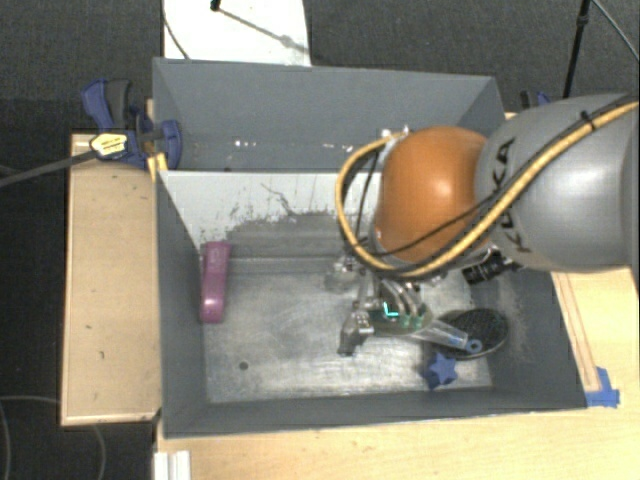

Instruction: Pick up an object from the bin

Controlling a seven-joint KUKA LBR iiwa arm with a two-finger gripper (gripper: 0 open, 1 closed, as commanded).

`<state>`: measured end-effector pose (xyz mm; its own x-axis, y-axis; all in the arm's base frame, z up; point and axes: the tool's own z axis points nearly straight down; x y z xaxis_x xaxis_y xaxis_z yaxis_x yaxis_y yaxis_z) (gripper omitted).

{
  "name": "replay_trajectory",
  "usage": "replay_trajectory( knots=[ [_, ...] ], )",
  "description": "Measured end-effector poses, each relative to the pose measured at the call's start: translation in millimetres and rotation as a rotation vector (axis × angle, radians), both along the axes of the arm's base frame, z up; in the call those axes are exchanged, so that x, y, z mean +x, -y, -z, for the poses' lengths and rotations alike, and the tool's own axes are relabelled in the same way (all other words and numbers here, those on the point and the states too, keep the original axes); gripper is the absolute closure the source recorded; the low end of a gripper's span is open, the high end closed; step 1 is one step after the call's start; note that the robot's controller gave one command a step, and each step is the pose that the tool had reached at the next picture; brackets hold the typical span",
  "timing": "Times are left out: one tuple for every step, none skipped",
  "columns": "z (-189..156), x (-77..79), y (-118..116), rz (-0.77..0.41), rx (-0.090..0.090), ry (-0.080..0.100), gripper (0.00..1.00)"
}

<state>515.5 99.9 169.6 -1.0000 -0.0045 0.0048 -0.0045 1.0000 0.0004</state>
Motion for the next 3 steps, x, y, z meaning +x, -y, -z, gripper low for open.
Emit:
replay_trajectory(
  knots=[
    [69,12.3,48,-0.170,-0.001,0.002,0.00],
    [97,34.3,98,-0.325,0.001,0.014,0.00],
    [22,0.6,76,-0.348,0.001,0.015,0.00]
  ],
)
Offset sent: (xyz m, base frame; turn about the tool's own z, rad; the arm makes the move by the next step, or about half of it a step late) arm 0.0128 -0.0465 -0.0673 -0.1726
